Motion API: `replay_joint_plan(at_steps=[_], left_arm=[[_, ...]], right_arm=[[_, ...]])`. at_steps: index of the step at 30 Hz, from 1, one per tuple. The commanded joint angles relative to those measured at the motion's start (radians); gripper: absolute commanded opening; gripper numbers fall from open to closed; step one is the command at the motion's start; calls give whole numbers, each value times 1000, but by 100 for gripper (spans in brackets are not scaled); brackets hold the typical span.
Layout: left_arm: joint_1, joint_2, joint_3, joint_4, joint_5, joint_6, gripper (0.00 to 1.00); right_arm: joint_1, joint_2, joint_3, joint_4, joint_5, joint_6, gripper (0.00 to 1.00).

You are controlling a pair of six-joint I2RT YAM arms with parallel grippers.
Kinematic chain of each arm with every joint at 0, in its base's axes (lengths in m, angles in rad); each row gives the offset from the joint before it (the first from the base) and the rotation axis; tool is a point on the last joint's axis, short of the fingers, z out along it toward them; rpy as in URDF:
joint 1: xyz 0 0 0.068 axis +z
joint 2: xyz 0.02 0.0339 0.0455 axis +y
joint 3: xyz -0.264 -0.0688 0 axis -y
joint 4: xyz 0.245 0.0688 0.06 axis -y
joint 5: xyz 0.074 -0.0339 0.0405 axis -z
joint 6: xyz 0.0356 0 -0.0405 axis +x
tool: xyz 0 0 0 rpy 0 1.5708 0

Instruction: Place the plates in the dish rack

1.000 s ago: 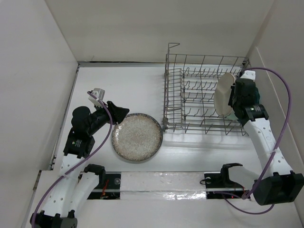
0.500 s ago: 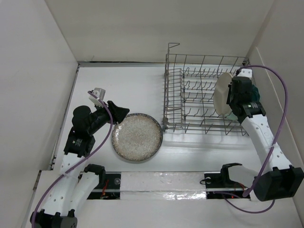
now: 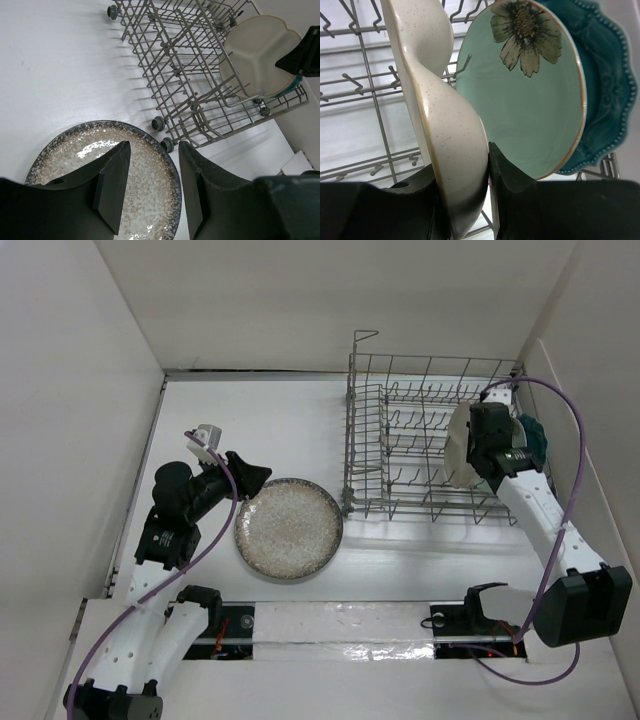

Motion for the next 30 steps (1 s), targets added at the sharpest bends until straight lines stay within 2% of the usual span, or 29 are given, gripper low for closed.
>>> replay_joint_plan(at_steps=[1,7,10,11,17,21,24,25,29,30], left_arm=[[-5,0,5,26,-1,15,40],[-5,-2,4,26,-4,14,40],[-5,3,2,19,-24,14,40],[-5,7,4,16,-30,12,40],[-5,39,7,-11,-70,8,39],[-5,55,13,-18,-82,6,36],[-5,69,22,-29,-105,8,32],[-5,72,25,-37,-109,8,30],[-5,107,36,-69,-147,12,15],[-5,115,38,-76,-167,11,5]], right_arm=[[23,-23,29,179,27,25,15],[32,-16,19,182,31,43,17],[32,-23,16,187,36,56,29],[32,-27,14,190,35,57,36],[32,-95,25,202,10,63,56],[55,-153,45,202,-27,62,57],[122,-217,46,228,-73,60,58],[145,-231,49,245,-118,62,56],[306,-260,59,300,-263,83,5],[393,-253,57,314,-283,86,1]])
